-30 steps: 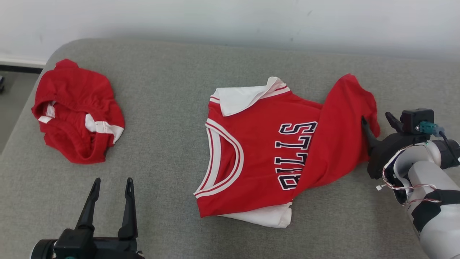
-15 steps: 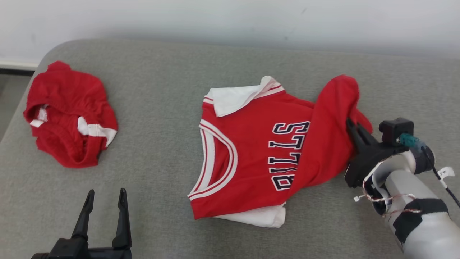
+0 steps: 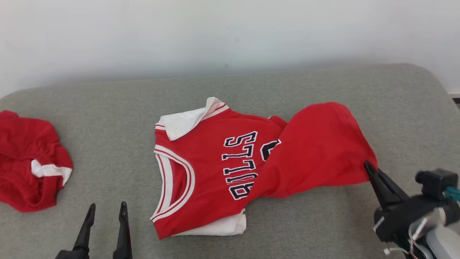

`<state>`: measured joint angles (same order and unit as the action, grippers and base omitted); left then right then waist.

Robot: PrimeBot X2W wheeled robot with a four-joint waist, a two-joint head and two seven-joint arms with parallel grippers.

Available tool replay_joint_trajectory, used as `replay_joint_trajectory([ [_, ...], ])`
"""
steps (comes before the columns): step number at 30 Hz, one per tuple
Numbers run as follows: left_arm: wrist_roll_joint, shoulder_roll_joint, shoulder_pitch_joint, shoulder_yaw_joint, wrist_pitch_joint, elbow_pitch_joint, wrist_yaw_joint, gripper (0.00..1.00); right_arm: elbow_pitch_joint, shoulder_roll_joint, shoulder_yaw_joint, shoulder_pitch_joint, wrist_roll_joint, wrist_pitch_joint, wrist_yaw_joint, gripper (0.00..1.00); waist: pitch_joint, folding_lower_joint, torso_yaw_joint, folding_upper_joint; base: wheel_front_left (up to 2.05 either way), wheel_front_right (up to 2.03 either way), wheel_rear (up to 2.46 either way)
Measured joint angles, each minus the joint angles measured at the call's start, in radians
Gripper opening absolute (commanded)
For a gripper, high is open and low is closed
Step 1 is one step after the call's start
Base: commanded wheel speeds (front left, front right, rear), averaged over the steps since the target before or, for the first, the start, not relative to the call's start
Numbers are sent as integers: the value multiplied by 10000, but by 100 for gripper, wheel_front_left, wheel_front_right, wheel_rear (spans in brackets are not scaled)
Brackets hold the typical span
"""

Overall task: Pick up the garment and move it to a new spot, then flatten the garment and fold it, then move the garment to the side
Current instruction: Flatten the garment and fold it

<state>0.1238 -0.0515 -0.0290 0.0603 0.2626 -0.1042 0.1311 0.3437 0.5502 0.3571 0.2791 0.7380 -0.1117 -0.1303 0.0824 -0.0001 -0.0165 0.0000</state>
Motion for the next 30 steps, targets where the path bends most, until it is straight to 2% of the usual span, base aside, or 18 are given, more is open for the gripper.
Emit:
replay_joint_trajectory([
  [5, 4, 0, -20, 4, 0, -77, 0, 100, -1912, -100, -1200, -1995, 15, 947, 0, 0, -142, 0, -330, 0, 0, 0, 0],
  [11, 27, -2, -19, -10, 0, -142, 0, 100, -3196, -867, -2184, -3768, -247, 2121, 0, 0, -149, 0, -352, 0, 0, 0, 0],
  [12, 29, -6, -20, -29, 0, -180, 0, 100, -3252, -999, -2339, -3907, -364, 2286, 0, 13, -150, 0, -345, 0, 0, 0, 0],
  [13, 31, -2, -20, -46, 0, -205, 2, 100, -3290, -1143, -2499, -4023, -499, 2368, 0, 100, -152, 0, -341, 0, 0, 0, 0],
  [22, 98, -10, -23, -63, 0, -372, 2, 100, -3946, -1946, -4138, -4101, -2525, 2155, 0, 100, -349, 0, -340, 0, 0, 0, 0],
  [26, 102, -27, -31, -27, 0, -372, 2, 100, -4322, -2385, -4205, -3933, -2957, 1609, 0, 100, -398, 0, -348, 0, 0, 0, 0],
  [30, 105, -42, -55, -69, 0, -437, 2, 100, -4523, -2824, -3806, -3670, -3239, 759, 0, 100, -375, 0, -364, 0, 0, 0, 0],
])
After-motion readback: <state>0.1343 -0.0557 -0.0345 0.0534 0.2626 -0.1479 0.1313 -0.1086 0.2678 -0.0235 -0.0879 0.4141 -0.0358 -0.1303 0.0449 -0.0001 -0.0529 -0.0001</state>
